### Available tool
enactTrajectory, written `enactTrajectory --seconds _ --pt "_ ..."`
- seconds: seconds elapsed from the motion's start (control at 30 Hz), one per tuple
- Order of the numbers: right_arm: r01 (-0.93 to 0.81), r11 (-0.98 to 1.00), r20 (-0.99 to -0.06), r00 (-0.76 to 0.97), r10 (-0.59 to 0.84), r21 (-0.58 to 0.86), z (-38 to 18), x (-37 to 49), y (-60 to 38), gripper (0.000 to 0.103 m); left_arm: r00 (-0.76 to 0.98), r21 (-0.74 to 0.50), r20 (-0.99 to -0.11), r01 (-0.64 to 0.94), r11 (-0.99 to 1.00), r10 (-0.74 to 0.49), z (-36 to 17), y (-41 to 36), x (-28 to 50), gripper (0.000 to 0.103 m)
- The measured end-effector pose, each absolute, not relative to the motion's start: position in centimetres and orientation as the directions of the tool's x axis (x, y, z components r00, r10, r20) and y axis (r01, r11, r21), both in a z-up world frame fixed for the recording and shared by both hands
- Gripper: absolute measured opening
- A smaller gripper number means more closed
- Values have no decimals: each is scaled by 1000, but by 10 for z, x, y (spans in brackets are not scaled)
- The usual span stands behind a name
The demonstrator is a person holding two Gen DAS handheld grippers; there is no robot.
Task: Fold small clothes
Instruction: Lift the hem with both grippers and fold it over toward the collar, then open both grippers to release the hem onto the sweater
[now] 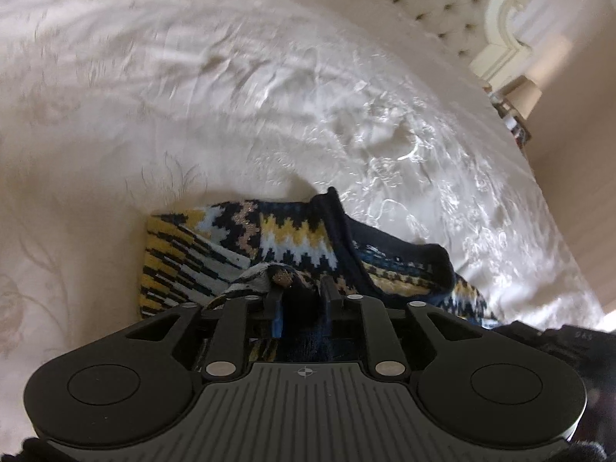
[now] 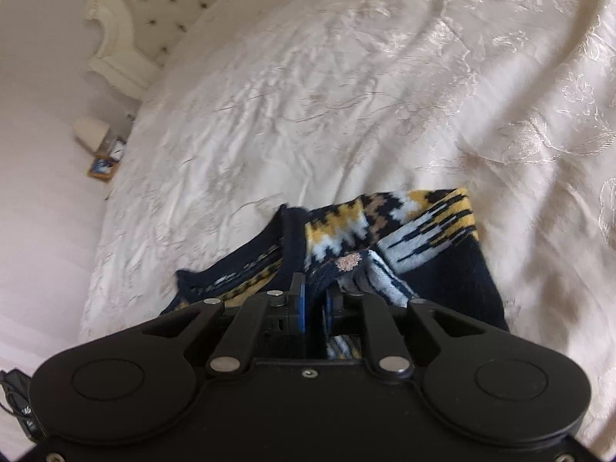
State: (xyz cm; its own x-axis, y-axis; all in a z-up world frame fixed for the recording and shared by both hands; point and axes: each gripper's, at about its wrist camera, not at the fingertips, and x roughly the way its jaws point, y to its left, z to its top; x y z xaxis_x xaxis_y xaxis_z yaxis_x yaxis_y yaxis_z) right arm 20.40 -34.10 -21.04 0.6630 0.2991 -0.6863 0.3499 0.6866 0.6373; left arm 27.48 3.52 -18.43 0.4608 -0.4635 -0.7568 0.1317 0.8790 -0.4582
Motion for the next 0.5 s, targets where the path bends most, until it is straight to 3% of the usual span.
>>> enactTrajectory --seconds 0.1,0.17,0.23,0.3,0.43,0.5 --pt "368 689 -703 650 289 624 -217 215 -344 22 443 -509 -744 110 854 -501 -192 42 286 37" --pt "369 696 -709 644 287 617 -221 222 -344 25 449 -509 -740 113 853 -501 -193 43 291 41" --pt "373 698 -712 644 280 612 -223 227 -345 33 479 -493 -731 121 861 -486 -190 44 295 59" --pt "377 696 -713 645 276 611 -225 233 -346 38 508 -488 -718 120 865 -475 -186 46 301 68" --pt "375 708 -707 662 247 599 -223 239 -347 49 540 -453 -714 127 882 -445 -174 51 314 69" --pt "365 707 -681 698 223 605 -218 237 -351 64 554 -425 -714 145 894 -429 -166 53 316 69"
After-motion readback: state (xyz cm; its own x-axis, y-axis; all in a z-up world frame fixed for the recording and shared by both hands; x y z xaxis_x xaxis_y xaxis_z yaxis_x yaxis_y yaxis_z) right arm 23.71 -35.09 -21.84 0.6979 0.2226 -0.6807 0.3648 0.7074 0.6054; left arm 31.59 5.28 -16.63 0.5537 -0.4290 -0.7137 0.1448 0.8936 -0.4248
